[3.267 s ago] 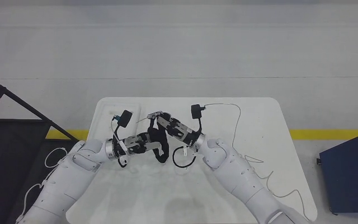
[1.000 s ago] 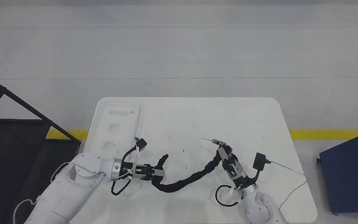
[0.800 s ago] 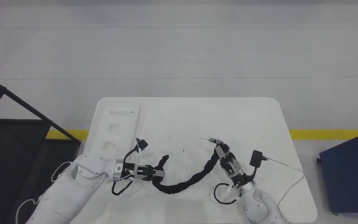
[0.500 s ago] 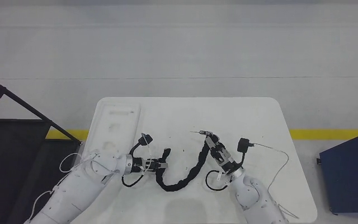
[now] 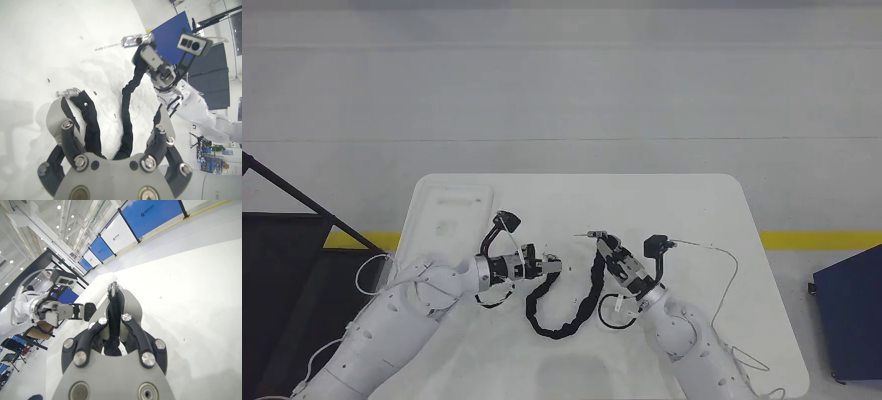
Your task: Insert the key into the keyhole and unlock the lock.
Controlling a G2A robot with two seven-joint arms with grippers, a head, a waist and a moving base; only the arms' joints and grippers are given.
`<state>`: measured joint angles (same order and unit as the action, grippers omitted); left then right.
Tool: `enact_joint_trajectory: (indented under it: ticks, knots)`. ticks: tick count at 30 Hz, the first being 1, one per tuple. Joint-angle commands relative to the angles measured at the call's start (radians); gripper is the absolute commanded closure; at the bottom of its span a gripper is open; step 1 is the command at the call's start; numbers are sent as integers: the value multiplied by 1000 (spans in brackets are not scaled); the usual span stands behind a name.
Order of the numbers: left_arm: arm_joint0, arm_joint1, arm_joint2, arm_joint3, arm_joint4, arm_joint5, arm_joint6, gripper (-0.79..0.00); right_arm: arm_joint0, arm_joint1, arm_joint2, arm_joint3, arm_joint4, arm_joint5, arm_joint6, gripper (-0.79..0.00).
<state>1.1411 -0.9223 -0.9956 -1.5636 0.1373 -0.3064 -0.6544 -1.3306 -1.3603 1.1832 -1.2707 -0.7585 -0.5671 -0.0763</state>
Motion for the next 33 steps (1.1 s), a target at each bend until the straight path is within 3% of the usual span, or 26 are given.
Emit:
enact_joint_trajectory:
  ticks: [1,5,9,14,18,19,20,21,23,24,33]
  knots:
    - [24,13,-70,-29,-46,-4,-9,-785,13,-2,-7,4,5,27,23,0]
    - [77,38,-220,-80,-190,-19,-47,-785,44,-7,-34,22,1,124,121,0]
    - [145,57,-351,-103,-269,-106,-48,-785,67,-13,-58,35,-12,204,175,0]
    - [214,69,-444,-113,-330,-163,-86,-785,69,-13,-68,28,-72,283,193,0]
    - [268,72,-476,-126,-340,-203,-97,-785,64,-13,-78,4,-107,357,226,0]
    - [276,73,-482,-128,-341,-207,-97,-785,64,-12,-81,-4,-127,370,233,-99]
    - [284,73,-487,-130,-342,-210,-98,-785,61,-12,-83,-12,-134,379,235,-277]
    - [290,73,-491,-131,-345,-212,-99,-785,58,-12,-85,-20,-142,385,239,-372]
    - [300,73,-500,-132,-348,-213,-100,-785,56,-10,-88,-34,-175,404,250,-751]
    - [304,73,-505,-132,-351,-214,-101,-785,52,-10,-89,-44,-175,409,252,-785]
    - [321,78,-555,-128,-420,-212,-160,-785,17,0,-77,-150,-257,439,259,-785]
